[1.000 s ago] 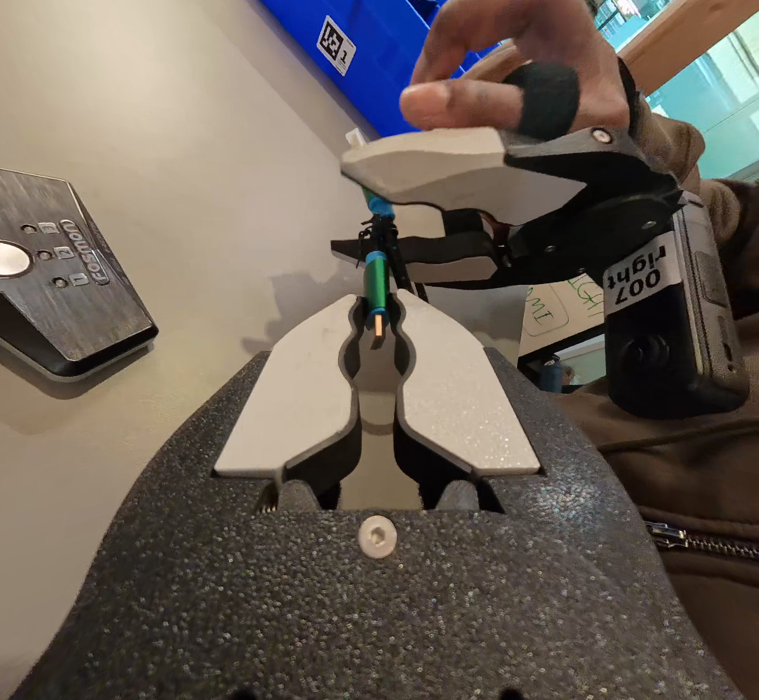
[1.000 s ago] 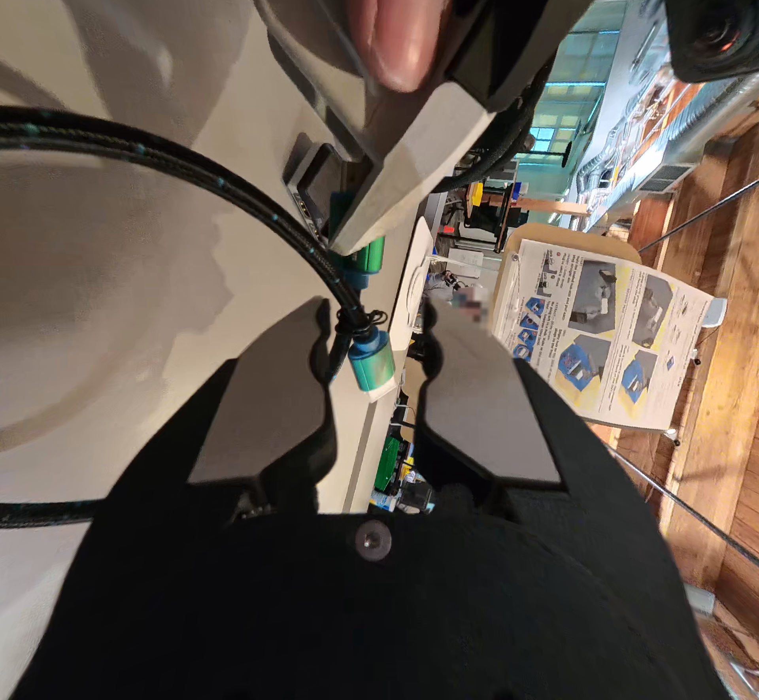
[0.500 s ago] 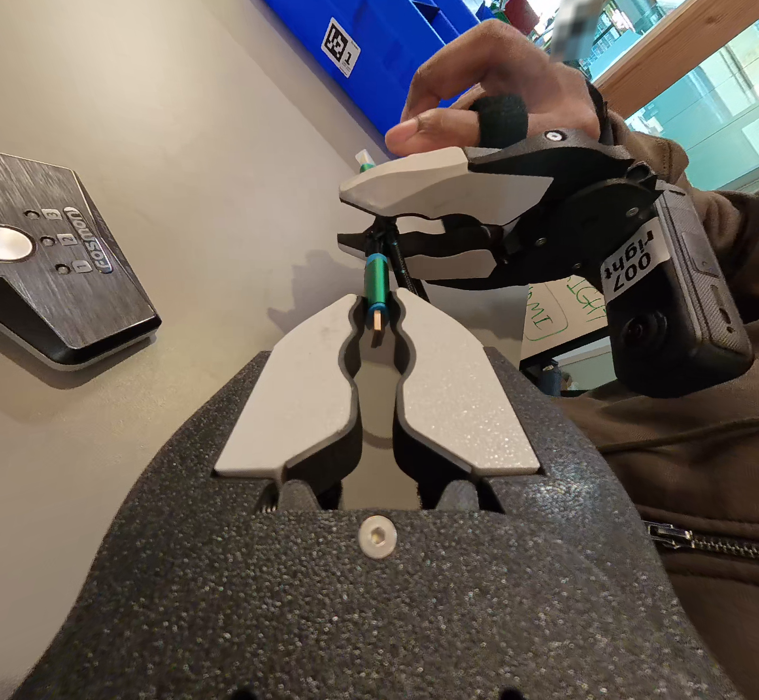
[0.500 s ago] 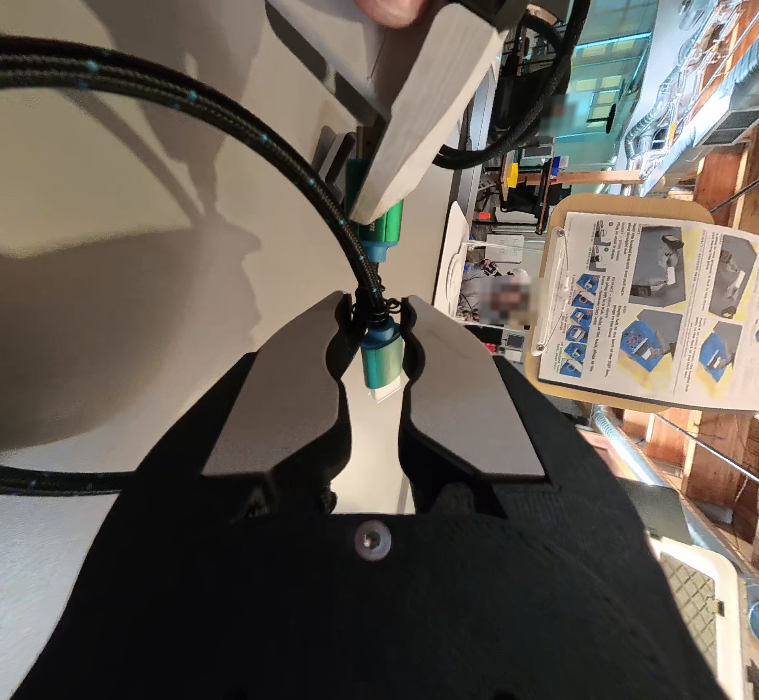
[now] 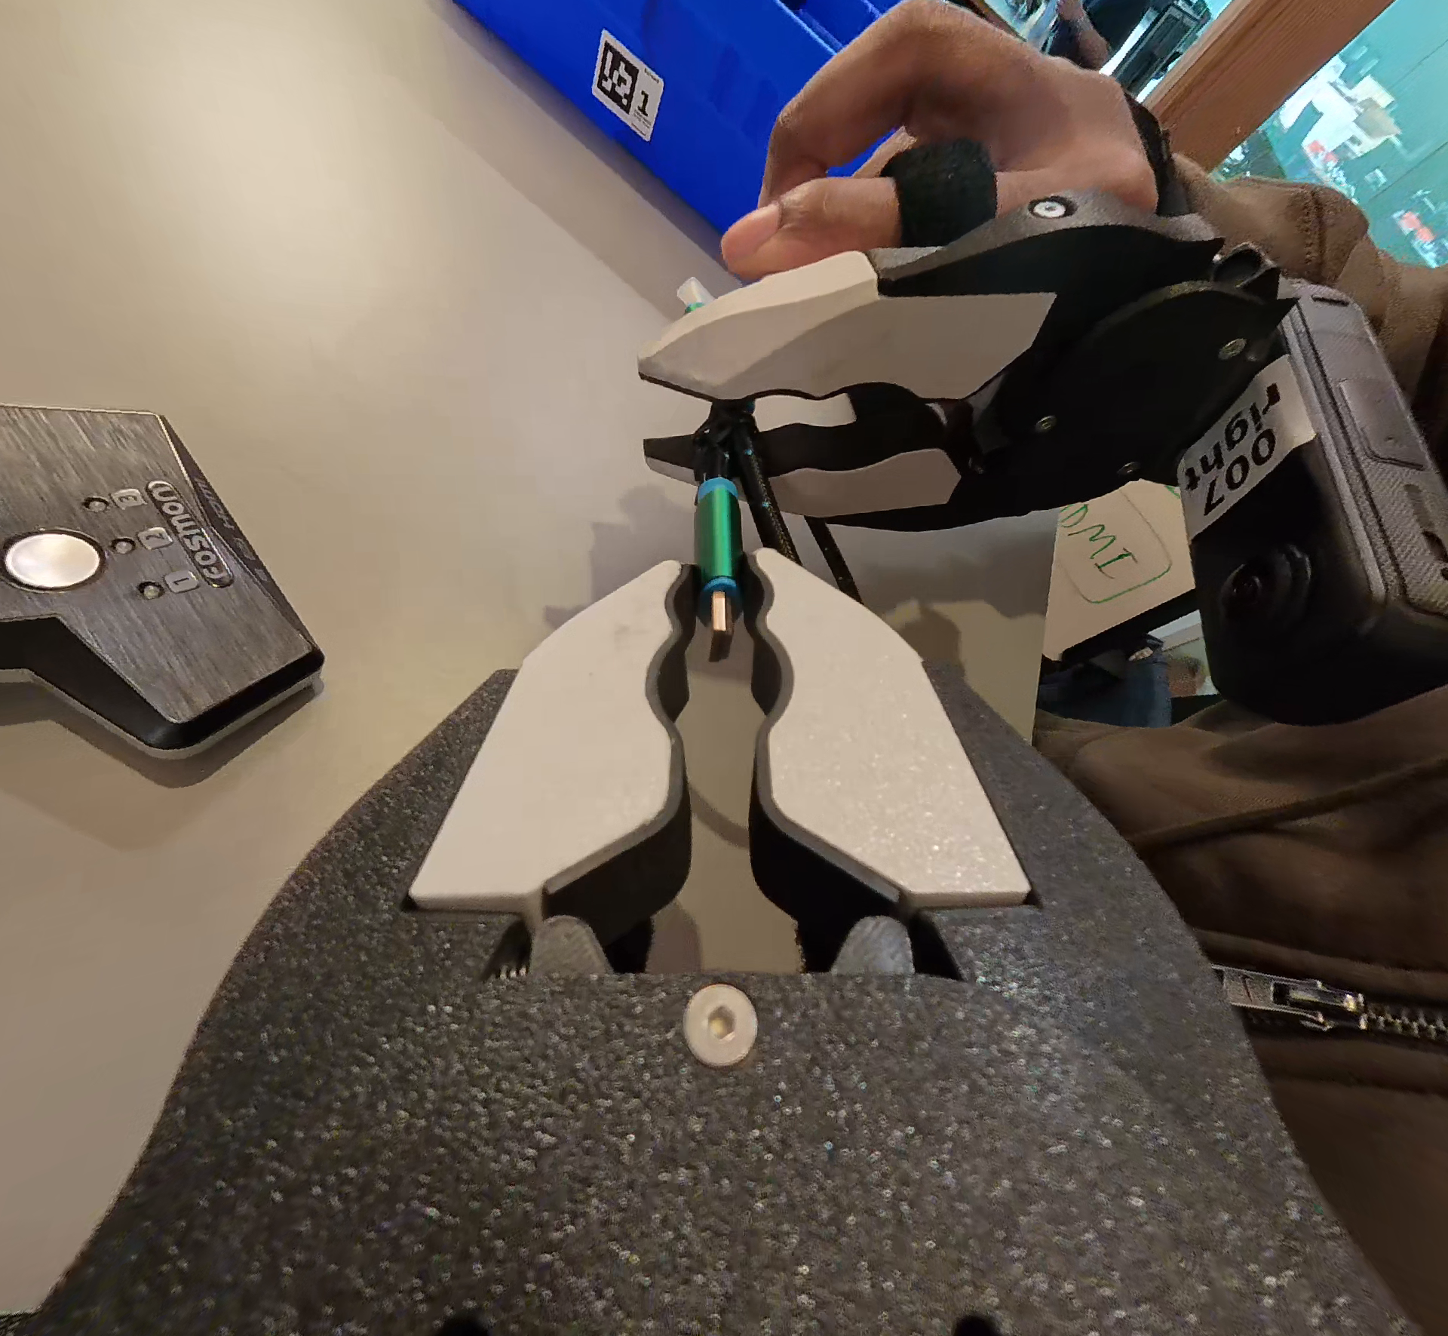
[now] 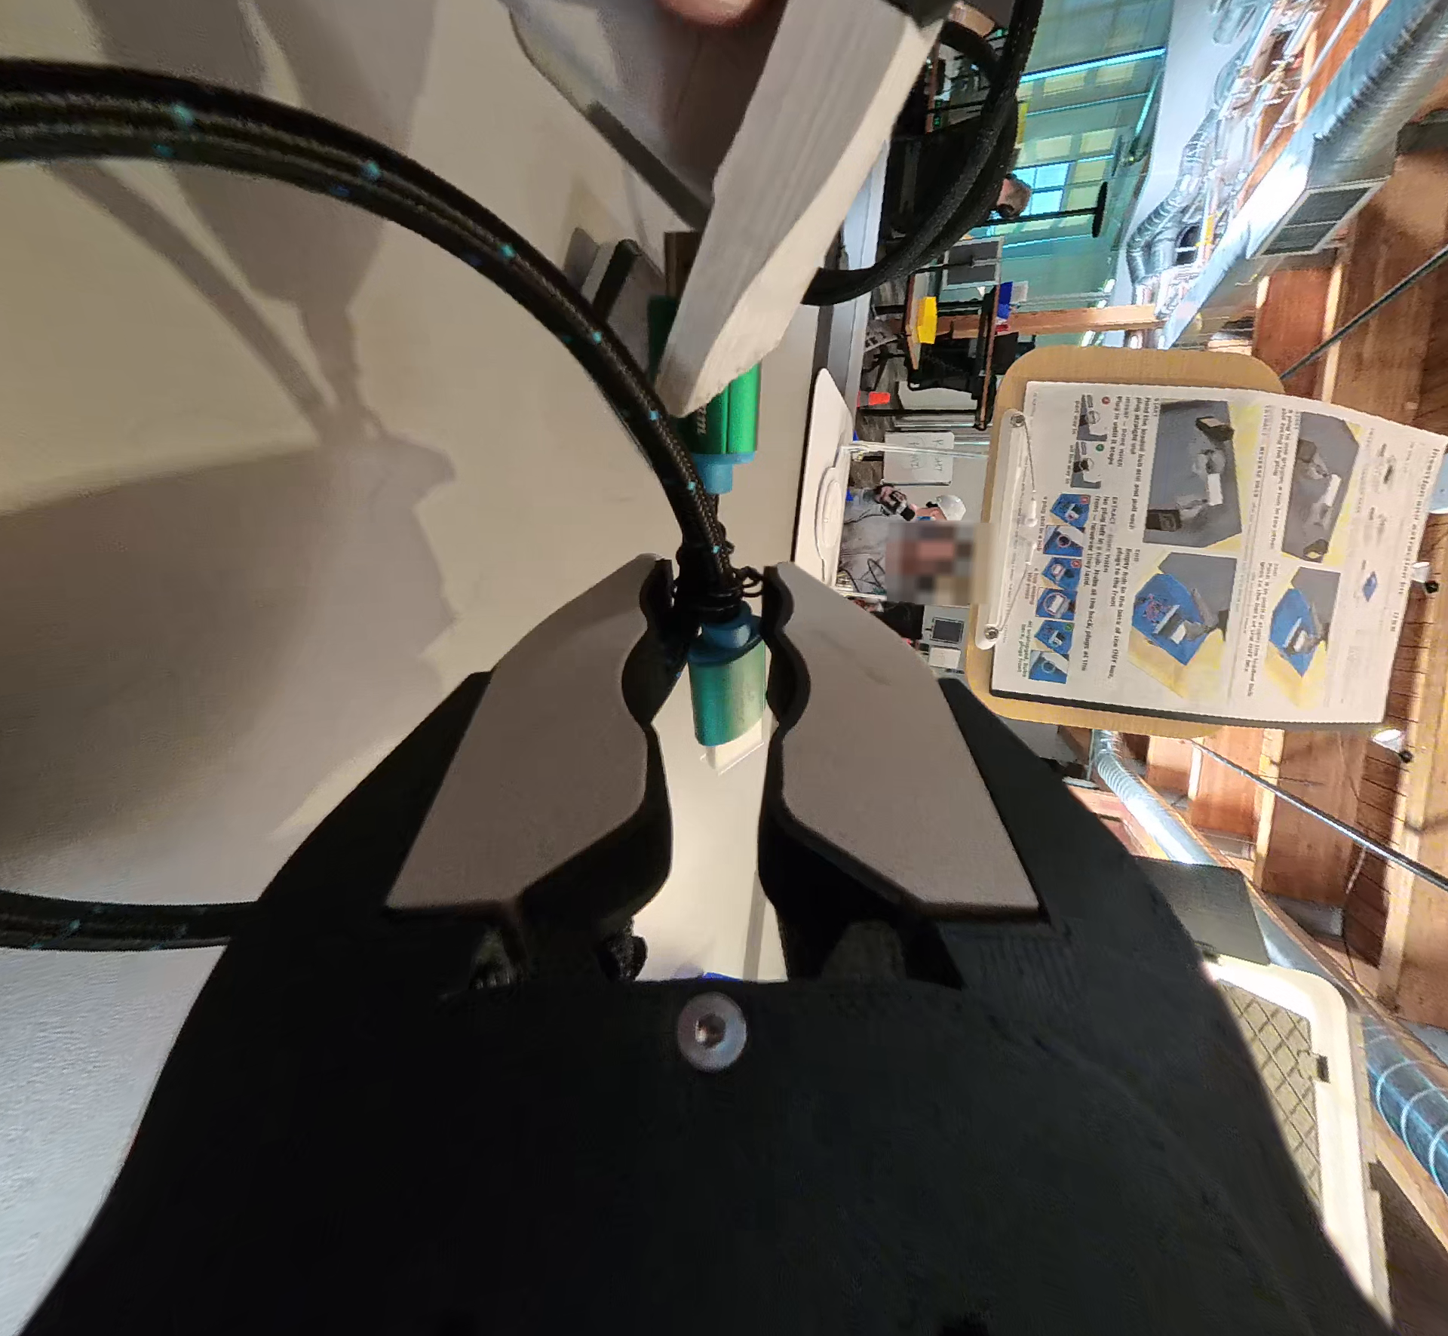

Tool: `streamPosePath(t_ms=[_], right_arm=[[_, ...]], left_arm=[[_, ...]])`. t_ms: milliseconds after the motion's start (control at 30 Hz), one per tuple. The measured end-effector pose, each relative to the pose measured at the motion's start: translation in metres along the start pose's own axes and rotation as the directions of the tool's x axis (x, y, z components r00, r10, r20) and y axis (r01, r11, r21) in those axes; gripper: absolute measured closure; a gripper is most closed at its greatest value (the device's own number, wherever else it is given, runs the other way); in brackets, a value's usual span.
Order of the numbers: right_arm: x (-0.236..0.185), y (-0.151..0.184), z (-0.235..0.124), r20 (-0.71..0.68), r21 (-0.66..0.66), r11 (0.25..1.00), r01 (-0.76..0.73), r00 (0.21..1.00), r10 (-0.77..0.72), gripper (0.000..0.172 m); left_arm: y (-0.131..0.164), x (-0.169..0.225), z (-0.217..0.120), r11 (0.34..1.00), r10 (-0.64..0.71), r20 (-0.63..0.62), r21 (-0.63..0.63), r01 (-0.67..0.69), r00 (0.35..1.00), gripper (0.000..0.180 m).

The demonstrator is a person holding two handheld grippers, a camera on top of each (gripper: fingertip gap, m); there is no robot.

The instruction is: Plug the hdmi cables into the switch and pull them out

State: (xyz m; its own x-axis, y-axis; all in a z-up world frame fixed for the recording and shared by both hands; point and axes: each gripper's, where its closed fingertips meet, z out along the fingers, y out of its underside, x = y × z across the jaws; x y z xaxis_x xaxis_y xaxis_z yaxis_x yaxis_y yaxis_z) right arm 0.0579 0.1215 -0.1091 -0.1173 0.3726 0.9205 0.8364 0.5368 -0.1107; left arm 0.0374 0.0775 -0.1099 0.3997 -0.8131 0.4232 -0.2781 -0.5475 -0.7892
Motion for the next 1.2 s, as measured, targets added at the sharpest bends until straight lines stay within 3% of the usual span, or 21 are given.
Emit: streamPosePath(t_ms=[267,833,1033,1100,1167,1200], right_arm=[[-0.004,0.003,-0.007,0.015,0.022,0.999,-0.043,0.999,0.043,0.150],[-0.002,0.005,-0.019,0.038,0.035,0.991,-0.127,0.991,0.126,0.151],[0.002,0.008,-0.012,-0.053,-0.108,0.994,0.004,0.999,-0.010,0.144],[0.002,0.001,-0.011,-0.092,-0.098,0.994,0.038,0.995,-0.048,0.123],[0.002,-0.005,-0.012,-0.125,-0.074,0.995,0.065,0.989,-0.074,0.130],[0.005,-0.006,-0.011,-0.149,-0.075,0.994,0.083,0.984,-0.093,0.144]], left_arm=[[0.000,0.005,0.003,0.999,-0.044,-0.059,0.006,0.044,0.997,0.169],[-0.005,0.011,-0.006,1.000,-0.010,-0.054,-0.001,0.010,0.998,0.169],[-0.007,0.014,-0.002,1.000,0.015,-0.040,-0.004,-0.015,0.999,0.169],[-0.008,0.013,-0.004,1.000,0.006,-0.037,0.006,-0.006,0.999,0.169],[-0.006,0.013,-0.004,1.000,0.003,-0.042,0.004,-0.003,0.999,0.169],[-0.006,0.013,-0.004,1.000,-0.001,-0.047,0.008,0.002,0.999,0.169]])
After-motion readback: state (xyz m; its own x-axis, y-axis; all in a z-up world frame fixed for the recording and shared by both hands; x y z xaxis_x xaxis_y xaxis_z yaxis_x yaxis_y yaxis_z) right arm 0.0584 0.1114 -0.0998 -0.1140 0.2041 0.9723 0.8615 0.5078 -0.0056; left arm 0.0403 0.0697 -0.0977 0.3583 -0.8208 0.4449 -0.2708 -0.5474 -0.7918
